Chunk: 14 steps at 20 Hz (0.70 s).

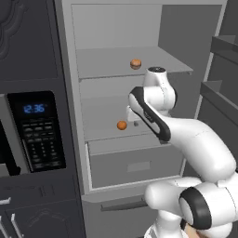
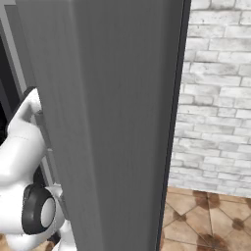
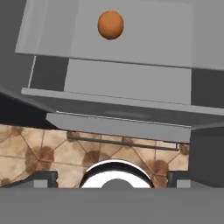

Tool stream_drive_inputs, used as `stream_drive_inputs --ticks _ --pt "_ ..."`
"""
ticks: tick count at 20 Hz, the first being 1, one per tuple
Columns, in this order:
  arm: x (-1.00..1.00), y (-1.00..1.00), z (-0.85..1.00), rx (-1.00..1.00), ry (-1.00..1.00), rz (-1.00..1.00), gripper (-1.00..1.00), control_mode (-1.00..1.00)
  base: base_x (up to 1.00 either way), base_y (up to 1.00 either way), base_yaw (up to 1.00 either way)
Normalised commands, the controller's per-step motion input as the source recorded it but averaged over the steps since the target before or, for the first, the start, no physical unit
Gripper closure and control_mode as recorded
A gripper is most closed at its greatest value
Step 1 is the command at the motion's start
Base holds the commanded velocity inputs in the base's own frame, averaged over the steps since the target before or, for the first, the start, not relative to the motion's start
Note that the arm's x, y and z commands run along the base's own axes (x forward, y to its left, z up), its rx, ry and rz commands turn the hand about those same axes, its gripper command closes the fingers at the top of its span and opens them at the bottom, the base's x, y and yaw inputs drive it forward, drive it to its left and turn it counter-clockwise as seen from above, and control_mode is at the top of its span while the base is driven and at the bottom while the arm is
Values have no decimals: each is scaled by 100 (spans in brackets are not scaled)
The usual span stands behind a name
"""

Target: Pick up both tangerines from the fridge and place them inside the tupperware on the counter.

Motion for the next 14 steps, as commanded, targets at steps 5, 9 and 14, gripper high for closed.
stream_drive_inputs --ticks 5,9,14 --pt "32 3 -14 0 -19 0 -100 -100 0 0 0" --pt "53 0 -14 1 -1 0 -100 -100 0 0 0" --pt "57 0 -17 1 0 0 -100 -100 0 0 0"
